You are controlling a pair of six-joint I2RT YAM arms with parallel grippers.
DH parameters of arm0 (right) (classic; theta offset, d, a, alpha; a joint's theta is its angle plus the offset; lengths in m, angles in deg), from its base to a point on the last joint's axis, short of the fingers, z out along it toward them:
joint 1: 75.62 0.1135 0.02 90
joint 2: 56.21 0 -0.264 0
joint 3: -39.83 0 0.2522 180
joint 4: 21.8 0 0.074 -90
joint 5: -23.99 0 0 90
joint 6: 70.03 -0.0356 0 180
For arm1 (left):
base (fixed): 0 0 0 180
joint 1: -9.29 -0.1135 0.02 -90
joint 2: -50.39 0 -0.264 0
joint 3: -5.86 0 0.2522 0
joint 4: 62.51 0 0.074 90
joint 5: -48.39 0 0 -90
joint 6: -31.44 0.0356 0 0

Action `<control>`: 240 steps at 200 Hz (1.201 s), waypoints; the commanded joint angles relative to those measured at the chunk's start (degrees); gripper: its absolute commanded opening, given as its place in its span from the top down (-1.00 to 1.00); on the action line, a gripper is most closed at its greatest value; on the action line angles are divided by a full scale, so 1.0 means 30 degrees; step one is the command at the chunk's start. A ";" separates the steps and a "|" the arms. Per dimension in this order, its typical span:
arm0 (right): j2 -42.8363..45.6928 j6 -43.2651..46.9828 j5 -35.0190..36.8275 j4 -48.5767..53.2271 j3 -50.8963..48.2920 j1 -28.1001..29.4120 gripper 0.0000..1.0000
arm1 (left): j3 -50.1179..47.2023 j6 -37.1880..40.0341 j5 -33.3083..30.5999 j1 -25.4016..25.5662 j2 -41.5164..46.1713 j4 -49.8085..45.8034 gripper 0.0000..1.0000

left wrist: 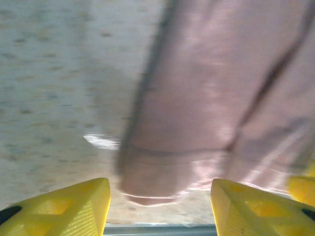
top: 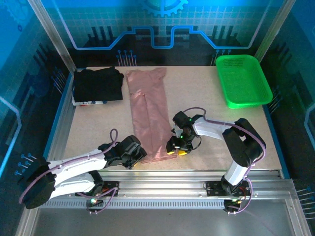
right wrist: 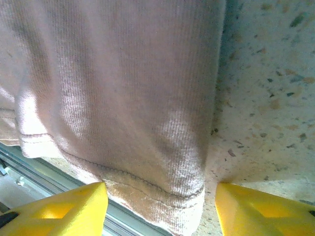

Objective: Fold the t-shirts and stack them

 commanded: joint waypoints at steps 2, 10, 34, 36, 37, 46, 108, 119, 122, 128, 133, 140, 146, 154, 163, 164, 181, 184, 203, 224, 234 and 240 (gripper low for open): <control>-0.0417 0.0592 0.0043 -0.1187 0.0679 0.0341 -0.22 | 0.0304 0.0165 -0.0149 -0.0197 0.0506 0.1838 -0.15; -0.0516 0.0663 0.0051 -0.1141 0.0767 0.0348 -0.22 | 0.0439 0.0273 -0.0068 -0.0195 0.0330 0.1845 -0.15; -0.0903 0.0564 -0.0233 -0.1361 0.0765 0.0373 -0.22 | 0.0582 0.0419 0.0428 -0.0193 -0.0675 0.1597 -0.15; -0.0933 0.0553 -0.0240 -0.1393 0.0767 0.0369 -0.22 | 0.0549 0.0383 0.0485 -0.0196 -0.0728 0.1609 -0.15; -0.0943 0.0551 -0.0255 -0.1399 0.0763 0.0388 -0.22 | 0.0519 0.0348 0.0499 -0.0181 -0.0742 0.1606 -0.15; -0.0980 0.0534 -0.0256 -0.1404 0.0729 0.0428 -0.22 | 0.0390 0.0108 0.0648 -0.0159 -0.0872 0.1350 -0.14; -0.0731 0.0622 -0.0235 -0.1403 0.0439 0.0434 -0.23 | 0.0799 0.0285 -0.0148 -0.0046 0.2210 -0.4180 -0.17; -0.0802 0.0607 -0.0227 -0.1463 0.0432 0.0436 -0.23 | 0.0434 0.0063 0.0032 -0.0050 0.1969 -0.3518 -0.17; -0.0824 0.0611 -0.0266 -0.1463 0.0421 0.0436 -0.23 | 0.0295 -0.0012 0.0083 -0.0050 0.1881 -0.3303 -0.17; -0.0863 0.0629 -0.0247 -0.1419 0.0477 0.0436 -0.23 | 0.0044 -0.0214 0.0210 -0.0039 0.1677 -0.2629 -0.17; -0.0876 0.0644 -0.0242 -0.1401 0.0501 0.0436 -0.23 | -0.0161 -0.0340 0.0247 -0.0035 0.1504 -0.2102 -0.17; -0.0890 0.0644 -0.0242 -0.1375 0.0523 0.0428 -0.23 | -0.0284 -0.0458 0.0250 -0.0045 0.1217 -0.1543 -0.16; -0.0872 0.0637 -0.0216 -0.1375 0.0549 0.0435 -0.23 | -0.0331 -0.0477 0.0264 -0.0049 0.0928 -0.1159 -0.16; -0.0884 0.0615 -0.0212 -0.1358 0.0546 0.0436 -0.23 | -0.0223 -0.0451 0.0285 -0.0050 0.0504 -0.0767 -0.16; -0.0860 0.0580 -0.0205 -0.1375 0.0542 0.0464 -0.23 | -0.0098 -0.0345 0.0332 -0.0035 -0.0081 -0.0272 -0.16; -0.0848 0.0579 -0.0209 -0.1375 0.0533 0.0465 -0.23 | -0.0083 -0.0353 0.0334 -0.0028 -0.0155 -0.0243 -0.16; -0.0835 0.0552 -0.0182 -0.1373 0.0512 0.0501 -0.23 | -0.0047 -0.0324 0.0507 -0.0108 -0.1293 0.1327 -0.14; -0.0817 0.0549 -0.0183 -0.1400 0.0518 0.0510 -0.23 | -0.0091 -0.0331 0.0560 -0.0131 -0.1500 0.1715 -0.14; -0.0869 0.0441 -0.0158 -0.1488 0.0545 0.0679 -0.19 | -0.0564 -0.0796 0.0523 -0.0225 -0.2707 0.4015 -0.03; -0.1160 0.0098 -0.0300 -0.1754 0.0631 0.0916 0.03 | 0.0093 -0.0376 0.0571 -0.0254 -0.4102 0.3762 0.14; -0.1331 -0.0004 -0.0330 -0.1785 0.0768 0.1083 0.15 | 0.0271 -0.0158 0.0597 -0.0246 -0.4377 0.3503 0.26; -0.1361 -0.0062 -0.0330 -0.1785 0.0827 0.1181 0.22 | 0.0402 -0.0053 0.0628 -0.0255 -0.4409 0.3342 0.31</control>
